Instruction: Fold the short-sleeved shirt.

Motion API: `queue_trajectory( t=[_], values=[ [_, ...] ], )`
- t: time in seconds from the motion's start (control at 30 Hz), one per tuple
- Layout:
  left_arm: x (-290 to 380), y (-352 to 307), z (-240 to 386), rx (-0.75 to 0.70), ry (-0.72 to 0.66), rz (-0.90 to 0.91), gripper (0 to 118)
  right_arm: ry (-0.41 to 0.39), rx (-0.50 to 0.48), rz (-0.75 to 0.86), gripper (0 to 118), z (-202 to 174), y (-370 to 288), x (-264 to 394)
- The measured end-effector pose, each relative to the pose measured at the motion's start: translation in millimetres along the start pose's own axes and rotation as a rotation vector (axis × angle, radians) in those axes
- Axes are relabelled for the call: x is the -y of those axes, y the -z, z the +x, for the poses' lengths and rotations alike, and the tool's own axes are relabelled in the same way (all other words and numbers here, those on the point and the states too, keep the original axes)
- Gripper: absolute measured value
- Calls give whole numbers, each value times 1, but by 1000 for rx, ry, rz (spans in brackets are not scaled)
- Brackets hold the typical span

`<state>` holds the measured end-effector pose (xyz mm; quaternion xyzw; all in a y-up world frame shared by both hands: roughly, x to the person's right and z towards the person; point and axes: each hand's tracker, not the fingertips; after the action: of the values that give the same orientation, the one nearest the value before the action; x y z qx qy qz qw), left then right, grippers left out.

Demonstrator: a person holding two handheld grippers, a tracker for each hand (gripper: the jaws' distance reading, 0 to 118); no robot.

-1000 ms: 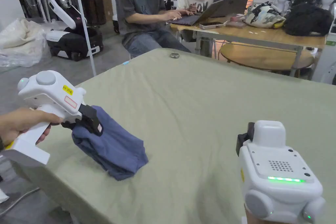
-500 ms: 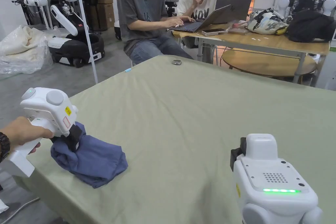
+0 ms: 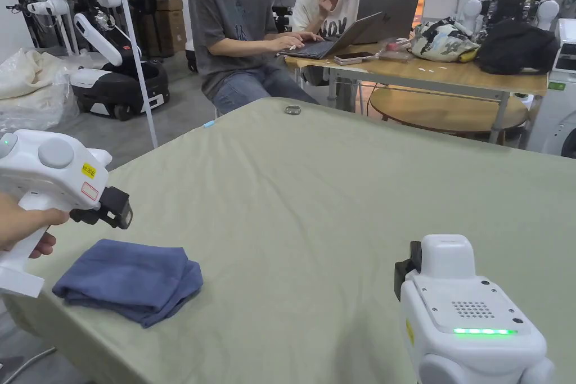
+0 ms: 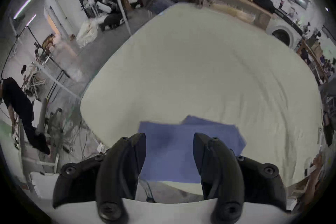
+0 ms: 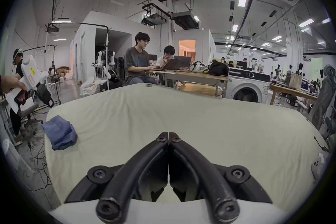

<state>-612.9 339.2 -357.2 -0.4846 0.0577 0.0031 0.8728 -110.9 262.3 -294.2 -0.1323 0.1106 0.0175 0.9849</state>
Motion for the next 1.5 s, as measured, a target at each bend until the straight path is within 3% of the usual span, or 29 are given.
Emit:
queue_trajectory(
  t=[0.3,0.6,0.83,0.97,1.03,1.17,1.27,1.5],
  values=[
    [56,28,146,259,79,97,52,19,67,1,0,43,-19,0],
    [85,17,281,390,118,455,52,43,204,3,0,118,-57,4],
    [95,-14,378,381,234,624,52,94,307,-5,0,172,-88,8],
    [103,-30,408,348,211,778,52,101,348,4,0,188,-101,7],
    [103,-35,418,365,213,774,47,121,364,15,0,194,-105,8],
    [109,-34,431,320,208,826,21,146,378,41,0,198,-111,9],
    [113,-31,430,335,174,818,8,140,384,57,0,198,-112,8],
    [120,-30,431,319,150,830,2,142,379,78,0,199,-109,11]
  ],
)
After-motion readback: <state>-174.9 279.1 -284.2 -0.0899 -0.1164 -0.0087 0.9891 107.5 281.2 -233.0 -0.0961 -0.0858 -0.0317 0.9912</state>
